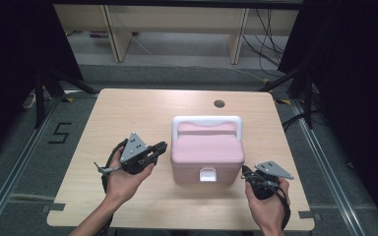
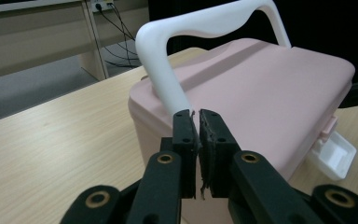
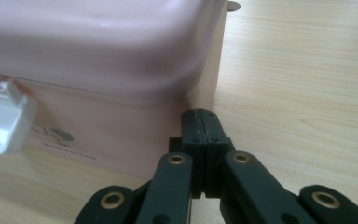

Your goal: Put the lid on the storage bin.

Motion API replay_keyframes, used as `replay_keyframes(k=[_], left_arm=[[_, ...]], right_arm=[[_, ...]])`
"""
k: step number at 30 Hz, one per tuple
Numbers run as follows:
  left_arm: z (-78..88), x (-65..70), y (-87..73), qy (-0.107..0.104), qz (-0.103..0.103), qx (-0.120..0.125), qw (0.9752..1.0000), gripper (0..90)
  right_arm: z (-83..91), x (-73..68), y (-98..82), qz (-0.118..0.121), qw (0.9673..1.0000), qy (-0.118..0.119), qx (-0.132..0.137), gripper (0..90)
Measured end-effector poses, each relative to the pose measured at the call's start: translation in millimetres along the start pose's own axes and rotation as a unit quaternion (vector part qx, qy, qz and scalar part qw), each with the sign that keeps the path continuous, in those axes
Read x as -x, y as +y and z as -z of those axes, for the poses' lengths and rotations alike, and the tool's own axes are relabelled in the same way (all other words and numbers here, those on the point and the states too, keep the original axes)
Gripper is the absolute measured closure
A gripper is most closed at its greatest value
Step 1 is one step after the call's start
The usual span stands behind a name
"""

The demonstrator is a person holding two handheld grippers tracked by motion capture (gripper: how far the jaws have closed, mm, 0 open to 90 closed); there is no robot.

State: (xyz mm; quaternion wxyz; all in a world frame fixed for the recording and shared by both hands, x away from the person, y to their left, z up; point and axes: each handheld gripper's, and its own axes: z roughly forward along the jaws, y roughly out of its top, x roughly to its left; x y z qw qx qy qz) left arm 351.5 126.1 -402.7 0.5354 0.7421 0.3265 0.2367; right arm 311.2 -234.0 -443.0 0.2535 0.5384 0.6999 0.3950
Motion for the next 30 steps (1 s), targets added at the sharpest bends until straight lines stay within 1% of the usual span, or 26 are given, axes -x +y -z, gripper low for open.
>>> replay_keyframes(k=[1,2,4,5,6,7,8,9,10,13,14,15,16,17,18,19,20,21,23,24,25,26,27,28,29,30], left_arm=[[0.8,-1.2,-1.8,0.002,0.0,-0.001,1.0,83.9],[1.7,-2.5,-3.6,0.003,0.001,-0.002,1.0,83.8],[3.4,-5.1,-6.9,0.007,0.003,-0.004,1.0,83.6],[3.9,-6.4,-8.4,0.009,0.005,-0.001,1.0,83.5],[4.8,-7.5,-9.7,0.011,0.007,-0.001,0.9999,83.5],[5.7,-9.1,-10.6,0.013,0.006,-0.002,0.9999,83.4],[6.5,-10.2,-11.5,0.015,0.008,-0.001,0.9999,83.3],[6.9,-11.5,-12.3,0.015,0.01,0.002,0.9998,83.2],[8.1,-12.4,-12.8,0.018,0.011,0.001,0.9998,83.2],[11.1,-15.0,-14.9,0.024,0.014,0.005,0.9996,83.2],[11.7,-15.6,-15.6,0.025,0.013,0.005,0.9996,83.2],[12.6,-16.1,-16.7,0.027,0.014,0.005,0.9995,83.1],[13.1,-16.9,-18.1,0.028,0.015,0.006,0.9995,83.1],[14.0,-17.5,-19.5,0.031,0.017,0.004,0.9994,83.0],[14.5,-18.2,-21.0,0.031,0.017,0.005,0.9994,82.8],[14.7,-18.9,-22.8,0.031,0.02,0.006,0.9993,82.6],[14.9,-20.0,-24.4,0.03,0.02,0.009,0.9993,82.4],[16.7,-20.5,-25.4,0.036,0.021,0.004,0.9991,81.9],[18.9,-22.9,-28.1,0.04,0.023,0.005,0.9989,80.2],[20.4,-24.3,-29.6,0.043,0.022,0.007,0.9988,79.1],[21.6,-26.1,-31.4,0.045,0.021,0.01,0.9987,77.9],[23.8,-28.0,-33.1,0.051,0.02,0.009,0.9985,76.4],[25.8,-30.4,-35.2,0.056,0.022,0.01,0.9981,74.5],[27.3,-33.1,-37.6,0.059,0.023,0.014,0.9979,73.2],[30.0,-35.3,-39.8,0.066,0.024,0.012,0.9974,71.4],[32.0,-38.1,-42.4,0.07,0.022,0.015,0.9972,69.1]], right_arm=[[1.5,-0.7,-0.1,-0.005,1.0,0.001,-0.004,90.0],[1.6,-2.6,-0.9,-0.009,1.0,-0.001,-0.001,90.0],[2.1,-4.0,-1.5,-0.011,0.9999,0.002,-0.004,90.0],[2.5,-5.8,-1.9,-0.02,0.9998,0.004,-0.005,90.0],[0.7,-5.8,-2.6,-0.009,0.9999,0.002,0.007,90.0],[4.0,-7.6,-2.0,-0.017,0.9998,0.005,-0.007,90.0],[3.1,-8.0,-2.2,-0.009,0.9999,0.006,-0.002,90.0],[2.2,-6.2,-2.2,0.011,0.9999,0.004,0.007,90.0],[2.5,-7.0,-2.1,0.011,0.9999,0.002,0.004,90.0],[1.8,-9.9,-2.7,0.014,0.9998,0.01,0.008,90.0],[3.1,-14.2,-3.0,-0.008,0.9999,0.014,0.001,90.0],[2.1,-14.5,-3.4,-0.004,0.9999,0.009,0.001,90.0],[2.5,-15.5,-3.7,-0.004,0.9999,0.014,0.0,90.0],[1.6,-16.8,-3.9,-0.004,0.9998,0.019,0.007,90.0],[1.9,-15.6,-3.6,0.014,0.9997,0.02,0.005,90.0],[0.1,-17.1,-4.2,0.014,0.9996,0.022,0.011,90.0],[0.7,-18.2,-4.0,0.013,0.9997,0.022,0.006,90.0],[-0.2,-17.7,-4.4,0.019,0.9996,0.019,0.007,90.0],[0.7,-17.1,-4.7,0.015,0.9996,0.022,0.007,90.0],[0.7,-16.7,-5.2,0.005,0.9995,0.031,0.007,90.0],[1.0,-15.9,-5.9,0.003,0.9996,0.027,0.01,90.0],[2.7,-12.1,-5.7,0.019,0.9996,0.017,0.008,90.0],[3.5,-10.6,-6.3,0.01,0.9998,0.015,0.011,90.0],[4.3,-7.1,-6.7,0.012,0.9998,0.012,0.014,90.0],[5.2,-3.0,-7.3,0.012,0.9998,0.011,0.015,90.0],[6.4,-0.1,-7.8,0.001,0.9998,0.011,0.013,90.0]])
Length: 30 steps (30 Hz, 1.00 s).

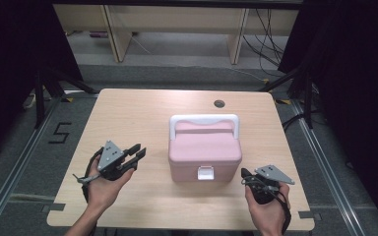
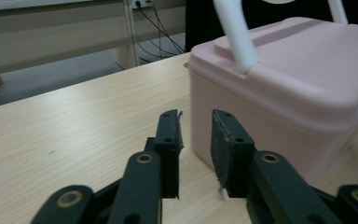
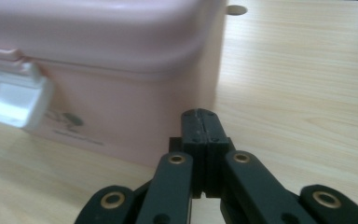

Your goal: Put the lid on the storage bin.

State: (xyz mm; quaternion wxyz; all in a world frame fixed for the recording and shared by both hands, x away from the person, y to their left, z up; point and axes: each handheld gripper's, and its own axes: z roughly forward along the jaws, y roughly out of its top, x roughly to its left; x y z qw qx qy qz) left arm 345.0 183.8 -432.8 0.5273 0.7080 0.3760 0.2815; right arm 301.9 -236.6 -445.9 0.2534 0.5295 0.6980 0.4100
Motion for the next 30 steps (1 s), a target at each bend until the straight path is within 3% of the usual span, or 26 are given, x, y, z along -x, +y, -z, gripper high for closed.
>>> replay_keyframes(k=[2,3,5,8,12,15,16,17,18,19,20,24,25,30], left_arm=[[4.1,-6.7,-5.4,0.015,-0.003,0.004,0.9999,61.8],[6.5,-10.6,-8.3,0.022,-0.005,0.005,0.9997,59.4],[11.3,-18.9,-15.2,0.037,0.0,0.009,0.9993,55.4],[20.9,-32.1,-26.7,0.058,0.019,0.009,0.9981,49.2],[35.7,-51.8,-41.9,0.099,0.025,0.006,0.9948,43.9],[45.9,-65.3,-55.0,0.125,0.032,0.005,0.9917,42.3],[48.3,-69.1,-60.0,0.131,0.038,0.008,0.9906,41.9],[50.4,-71.7,-64.8,0.138,0.043,0.008,0.9895,41.5],[52.8,-74.0,-69.2,0.144,0.043,0.003,0.9886,41.2],[54.3,-76.1,-73.9,0.148,0.047,0.003,0.9878,40.9],[54.8,-78.0,-78.8,0.152,0.052,0.006,0.9871,40.5],[54.9,-81.5,-94.9,0.162,0.059,0.006,0.9851,39.1],[53.2,-81.4,-98.5,0.163,0.062,0.01,0.9846,38.9],[46.6,-78.2,-107.6,0.162,0.061,0.015,0.9847,36.7]], right_arm=[[0.9,8.5,-1.7,0.006,0.9999,-0.01,0.008,90.0],[2.5,9.8,-2.6,-0.014,0.9998,-0.009,0.009,90.0],[4.0,19.8,-4.4,0.002,0.9996,-0.022,0.02,90.0],[6.0,29.8,-9.2,-0.022,0.9991,-0.025,0.028,90.0],[9.0,48.0,-16.8,-0.012,0.9979,-0.046,0.044,90.0],[11.3,60.4,-24.5,-0.02,0.9974,-0.053,0.045,90.0],[14.3,60.8,-26.6,-0.038,0.9967,-0.061,0.038,90.0],[13.7,67.2,-29.0,-0.027,0.9968,-0.06,0.045,90.0],[13.0,69.2,-32.0,-0.036,0.9961,-0.062,0.051,89.2],[14.3,74.5,-34.0,-0.017,0.9956,-0.078,0.049,87.7],[13.3,77.4,-36.5,-0.015,0.9958,-0.074,0.052,86.9],[9.6,84.4,-47.2,-0.04,0.9942,-0.083,0.054,83.8],[8.2,88.9,-48.6,-0.017,0.994,-0.088,0.062,81.5],[3.8,88.8,-52.8,-0.02,0.9944,-0.081,0.066,70.5]])
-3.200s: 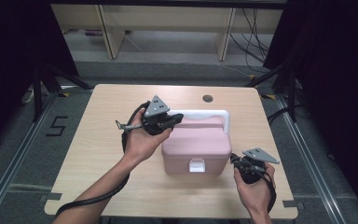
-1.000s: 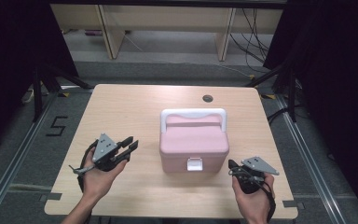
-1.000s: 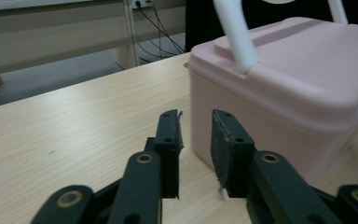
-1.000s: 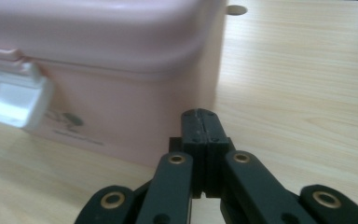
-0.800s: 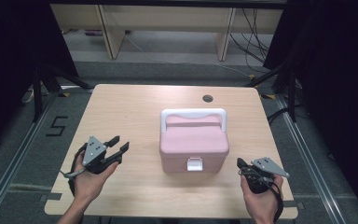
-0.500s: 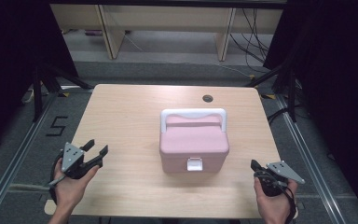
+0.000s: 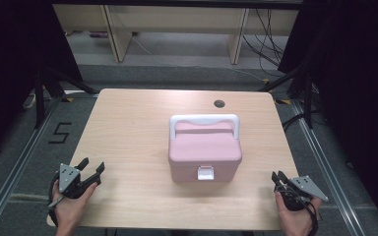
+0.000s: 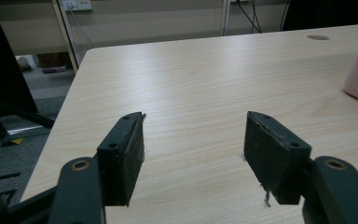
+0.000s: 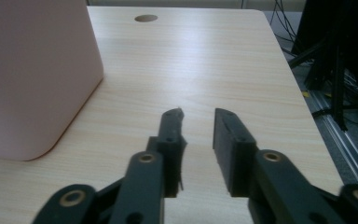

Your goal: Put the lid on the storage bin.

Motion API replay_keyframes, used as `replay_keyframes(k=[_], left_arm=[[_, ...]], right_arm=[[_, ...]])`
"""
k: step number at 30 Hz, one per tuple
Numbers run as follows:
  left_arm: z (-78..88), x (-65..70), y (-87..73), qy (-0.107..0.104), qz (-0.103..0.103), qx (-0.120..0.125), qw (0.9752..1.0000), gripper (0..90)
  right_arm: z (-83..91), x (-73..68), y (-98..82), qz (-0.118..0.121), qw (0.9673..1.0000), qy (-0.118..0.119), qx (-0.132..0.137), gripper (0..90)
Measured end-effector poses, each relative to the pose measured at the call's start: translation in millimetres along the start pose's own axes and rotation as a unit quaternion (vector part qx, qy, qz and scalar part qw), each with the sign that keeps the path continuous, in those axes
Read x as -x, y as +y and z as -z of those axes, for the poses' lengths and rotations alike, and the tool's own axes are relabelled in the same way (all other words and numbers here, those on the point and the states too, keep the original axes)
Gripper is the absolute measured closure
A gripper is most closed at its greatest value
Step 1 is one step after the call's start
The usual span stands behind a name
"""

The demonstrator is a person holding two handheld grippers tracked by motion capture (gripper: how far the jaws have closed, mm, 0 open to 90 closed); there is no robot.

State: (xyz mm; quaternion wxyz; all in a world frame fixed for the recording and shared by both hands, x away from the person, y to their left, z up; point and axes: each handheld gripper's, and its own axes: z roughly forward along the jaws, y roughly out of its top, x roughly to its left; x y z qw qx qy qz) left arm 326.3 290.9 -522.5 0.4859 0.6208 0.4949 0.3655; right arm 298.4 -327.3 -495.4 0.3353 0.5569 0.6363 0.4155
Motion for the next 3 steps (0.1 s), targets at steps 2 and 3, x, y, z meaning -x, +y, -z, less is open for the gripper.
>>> replay_keyframes(k=[2,3], left_arm=[[-1.3,1.0,-1.0,-0.005,-0.002,0.005,1.0,36.0],[-1.2,1.3,-1.4,-0.005,-0.001,0.006,1.0,35.9]], right_arm=[[-2.1,0.5,-1.2,0.005,0.9999,0.0,0.015,65.1],[-3.1,-0.2,-1.8,0.001,0.9999,0.004,0.015,62.8]])
